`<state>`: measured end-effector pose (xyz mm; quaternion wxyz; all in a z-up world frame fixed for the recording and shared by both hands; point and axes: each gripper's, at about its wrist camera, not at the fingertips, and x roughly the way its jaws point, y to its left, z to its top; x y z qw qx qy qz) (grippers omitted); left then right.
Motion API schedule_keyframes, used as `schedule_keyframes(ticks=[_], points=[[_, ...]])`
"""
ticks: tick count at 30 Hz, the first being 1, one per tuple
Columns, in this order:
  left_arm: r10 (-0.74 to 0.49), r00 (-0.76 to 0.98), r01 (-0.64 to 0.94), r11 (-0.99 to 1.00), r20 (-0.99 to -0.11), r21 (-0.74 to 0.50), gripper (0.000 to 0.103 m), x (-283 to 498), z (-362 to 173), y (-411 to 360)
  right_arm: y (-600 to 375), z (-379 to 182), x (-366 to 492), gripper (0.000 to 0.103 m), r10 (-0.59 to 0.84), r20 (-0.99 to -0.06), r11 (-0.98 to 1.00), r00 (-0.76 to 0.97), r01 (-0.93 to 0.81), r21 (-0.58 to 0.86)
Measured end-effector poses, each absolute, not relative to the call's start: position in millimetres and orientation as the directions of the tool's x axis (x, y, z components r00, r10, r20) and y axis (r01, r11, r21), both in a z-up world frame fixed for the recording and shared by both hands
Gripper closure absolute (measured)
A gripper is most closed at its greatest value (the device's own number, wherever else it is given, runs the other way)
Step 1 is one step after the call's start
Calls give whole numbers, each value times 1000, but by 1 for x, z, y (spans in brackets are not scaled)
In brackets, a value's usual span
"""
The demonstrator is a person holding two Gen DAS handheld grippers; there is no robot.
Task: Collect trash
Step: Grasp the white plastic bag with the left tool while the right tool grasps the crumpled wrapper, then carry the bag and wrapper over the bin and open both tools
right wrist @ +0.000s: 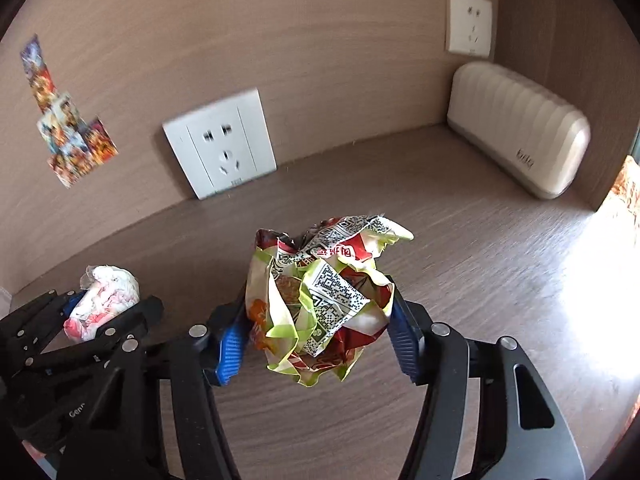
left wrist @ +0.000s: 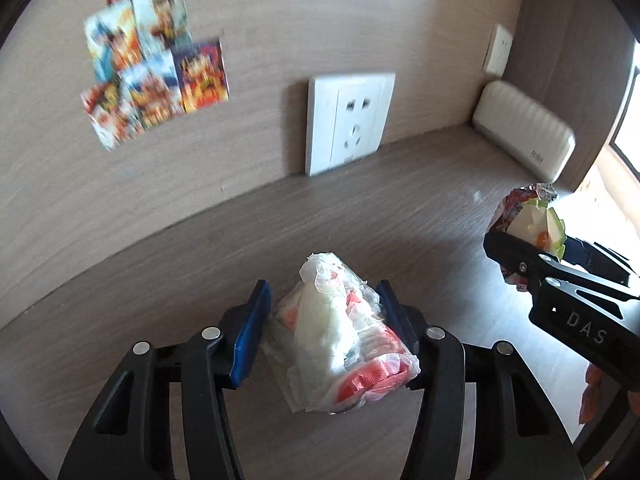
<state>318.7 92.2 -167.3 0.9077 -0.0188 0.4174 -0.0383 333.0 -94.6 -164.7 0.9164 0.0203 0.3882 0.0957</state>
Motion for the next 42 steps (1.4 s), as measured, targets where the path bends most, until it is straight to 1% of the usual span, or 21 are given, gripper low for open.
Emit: schedule_keyframes(ticks=[9, 13, 18, 24, 30, 36, 42], points=[[-133, 748, 128, 990, -650, -55, 50, 273, -97, 60, -120, -100, 269, 41, 165, -591, 985, 789, -162, 58], [-161, 763, 178, 983, -626, -36, 49, 252, -85, 31, -137, -81, 237, 41, 147, -558, 987, 816, -155, 34], [-212, 755, 248, 968, -620, -29, 49, 218, -79, -13, -164, -71, 191, 41, 114, -531, 991, 840, -135, -2], [-268, 731, 338, 941, -628, -9, 49, 173, -78, -62, -205, -73, 132, 41, 61, -535, 997, 843, -80, -12], [-348, 680, 436, 900, -646, -27, 49, 130, -85, -114, -248, -84, 76, 40, -2, -554, 1000, 833, 2, 0], [-414, 609, 551, 835, -676, -16, 49, 96, -108, -168, -289, -106, 31, 40, -71, -588, 994, 806, 105, 24], [-464, 517, 654, 756, -719, -18, 49, 70, -147, -218, -322, -135, 0, 40, -145, -631, 978, 762, 206, 23]])
